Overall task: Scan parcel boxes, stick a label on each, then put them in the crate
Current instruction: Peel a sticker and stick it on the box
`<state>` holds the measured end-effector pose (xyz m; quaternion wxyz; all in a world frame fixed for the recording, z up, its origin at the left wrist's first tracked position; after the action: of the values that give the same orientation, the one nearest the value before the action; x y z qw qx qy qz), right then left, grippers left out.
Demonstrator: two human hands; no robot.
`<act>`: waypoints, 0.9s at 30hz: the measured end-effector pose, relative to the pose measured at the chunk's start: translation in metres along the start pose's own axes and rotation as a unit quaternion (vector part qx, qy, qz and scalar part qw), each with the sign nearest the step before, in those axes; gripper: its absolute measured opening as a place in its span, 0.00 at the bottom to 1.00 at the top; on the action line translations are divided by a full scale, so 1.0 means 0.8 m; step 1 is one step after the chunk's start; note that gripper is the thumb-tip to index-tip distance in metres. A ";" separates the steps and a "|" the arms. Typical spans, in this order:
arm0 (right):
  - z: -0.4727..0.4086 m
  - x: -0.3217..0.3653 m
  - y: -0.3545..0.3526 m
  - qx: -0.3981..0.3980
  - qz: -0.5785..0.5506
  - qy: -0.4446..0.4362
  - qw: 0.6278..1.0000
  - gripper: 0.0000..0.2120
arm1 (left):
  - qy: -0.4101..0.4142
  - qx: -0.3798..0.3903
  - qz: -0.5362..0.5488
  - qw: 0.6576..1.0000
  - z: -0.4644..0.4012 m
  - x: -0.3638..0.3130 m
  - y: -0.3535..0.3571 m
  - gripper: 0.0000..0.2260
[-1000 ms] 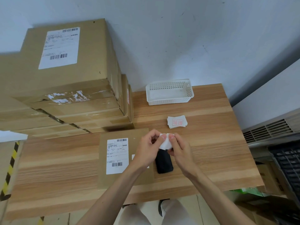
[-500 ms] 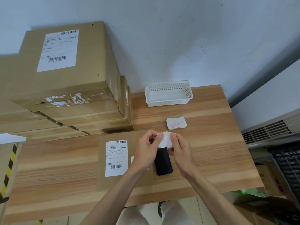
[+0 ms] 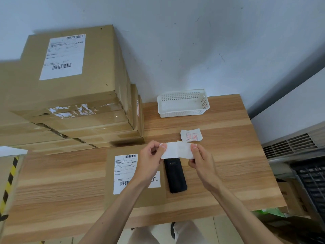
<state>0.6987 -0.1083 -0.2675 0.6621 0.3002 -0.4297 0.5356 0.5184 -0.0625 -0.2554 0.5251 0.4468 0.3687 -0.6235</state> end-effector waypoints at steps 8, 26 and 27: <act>-0.065 -0.012 -0.088 -0.047 0.030 0.026 0.998 0.17 | 0.015 -0.074 -0.029 0.997 -0.021 -0.014 -0.079 0.12; -0.349 0.062 -0.061 -0.085 0.380 0.024 0.921 0.16 | 0.018 -0.203 -0.140 0.969 -0.017 0.012 -0.074 0.07; -0.360 0.060 -0.055 -0.071 0.383 0.033 0.921 0.16 | 0.015 -0.205 -0.146 0.968 -0.016 0.014 -0.075 0.08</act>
<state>0.8155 0.1493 -0.3517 0.4403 0.0472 -0.5265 0.7258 0.4610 -0.0436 -0.2709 0.5034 0.2806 0.5578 -0.5973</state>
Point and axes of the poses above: each hand's wrist, its own z-axis away from the middle knuckle, its own y-axis out of the palm, x = y × z, the point moved 7 cm from there along -z, towards the middle knuckle, and after that the axes turned 6 degrees about y, right-handed, at the moved point
